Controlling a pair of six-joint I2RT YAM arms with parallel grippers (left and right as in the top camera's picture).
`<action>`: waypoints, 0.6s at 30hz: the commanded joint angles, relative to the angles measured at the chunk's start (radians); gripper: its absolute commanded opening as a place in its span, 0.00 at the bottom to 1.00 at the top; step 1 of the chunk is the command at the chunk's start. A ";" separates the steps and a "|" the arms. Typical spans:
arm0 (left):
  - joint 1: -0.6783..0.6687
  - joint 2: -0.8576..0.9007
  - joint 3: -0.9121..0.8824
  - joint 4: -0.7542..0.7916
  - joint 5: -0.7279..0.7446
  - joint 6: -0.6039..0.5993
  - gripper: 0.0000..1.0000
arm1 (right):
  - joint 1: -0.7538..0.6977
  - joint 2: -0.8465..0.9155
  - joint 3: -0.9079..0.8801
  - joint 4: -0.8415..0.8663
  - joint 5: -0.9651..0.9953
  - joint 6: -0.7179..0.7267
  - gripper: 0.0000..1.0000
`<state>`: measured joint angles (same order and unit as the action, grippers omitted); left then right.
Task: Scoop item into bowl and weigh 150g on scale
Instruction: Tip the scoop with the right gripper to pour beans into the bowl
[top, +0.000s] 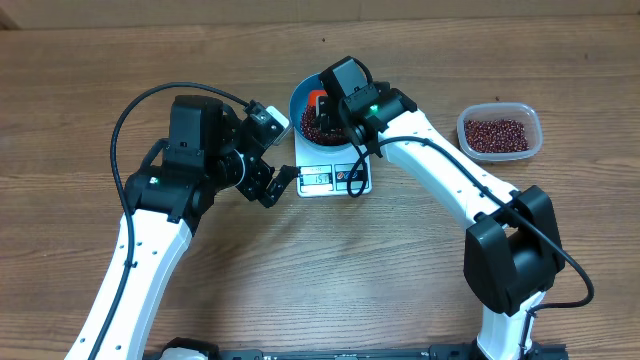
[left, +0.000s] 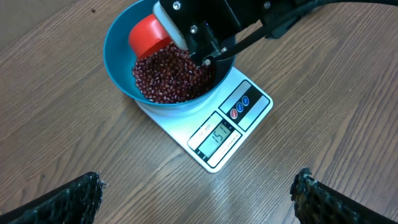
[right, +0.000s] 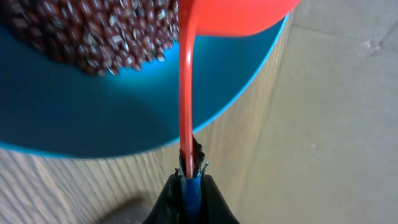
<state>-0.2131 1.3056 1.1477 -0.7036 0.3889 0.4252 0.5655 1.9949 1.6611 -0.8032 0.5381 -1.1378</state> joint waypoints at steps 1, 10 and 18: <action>0.010 0.002 0.003 0.000 0.003 -0.007 1.00 | 0.002 -0.022 0.056 0.004 -0.098 0.068 0.04; 0.010 0.002 0.003 0.000 0.003 -0.007 1.00 | -0.036 -0.049 0.081 -0.106 -0.226 0.129 0.04; 0.010 0.002 0.003 0.000 0.003 -0.006 1.00 | -0.106 -0.073 0.187 -0.248 -0.453 0.183 0.04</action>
<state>-0.2131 1.3056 1.1477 -0.7040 0.3889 0.4252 0.4896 1.9884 1.7695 -1.0161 0.2417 -0.9974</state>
